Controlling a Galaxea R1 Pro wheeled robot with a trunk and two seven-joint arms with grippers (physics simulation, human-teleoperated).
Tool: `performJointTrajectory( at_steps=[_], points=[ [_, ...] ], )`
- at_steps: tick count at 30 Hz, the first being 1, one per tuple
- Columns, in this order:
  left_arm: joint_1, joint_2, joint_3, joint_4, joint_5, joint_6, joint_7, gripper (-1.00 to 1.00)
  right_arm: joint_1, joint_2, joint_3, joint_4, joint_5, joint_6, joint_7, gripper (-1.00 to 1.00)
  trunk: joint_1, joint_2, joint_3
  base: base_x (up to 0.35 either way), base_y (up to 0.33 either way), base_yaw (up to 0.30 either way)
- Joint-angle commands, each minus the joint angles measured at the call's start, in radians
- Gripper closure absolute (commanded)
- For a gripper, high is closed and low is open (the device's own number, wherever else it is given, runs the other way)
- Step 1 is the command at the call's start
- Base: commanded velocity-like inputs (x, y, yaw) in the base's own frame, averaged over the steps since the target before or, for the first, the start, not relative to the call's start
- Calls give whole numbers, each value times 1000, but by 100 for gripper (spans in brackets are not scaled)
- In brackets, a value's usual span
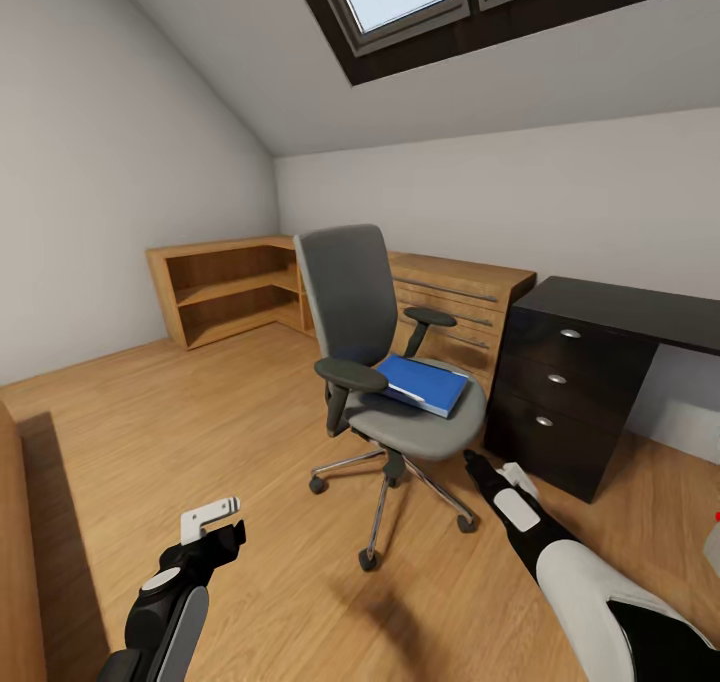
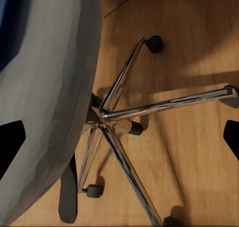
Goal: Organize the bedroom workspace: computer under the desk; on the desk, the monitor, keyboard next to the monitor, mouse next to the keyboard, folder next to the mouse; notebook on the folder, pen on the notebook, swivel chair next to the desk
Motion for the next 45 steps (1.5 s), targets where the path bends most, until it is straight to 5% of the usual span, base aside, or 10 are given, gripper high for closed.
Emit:
performJointTrajectory(
  at_steps=[1,17,30,45],
  points=[
    [0,-1,0,-1,11,3,8,-100,0,0,1,2,-11,6,11,-100,0,0,-1,-2,0,0],
    [0,-1,-1,-1,11,3,8,-100,0,-8,-3,52,-13,227,270,-100,0,0,-1,0,0,0],
    [-1,-3,-4,-1,11,2,7,-100,0,-8,-3,51,-15,277,289,-100,0,0,-1,17,0,0],
    [-1,-2,-4,-1,11,4,4,-100,0,-6,-2,49,-14,277,289,-100,0,0,-1,273,0,0]
  ],
)
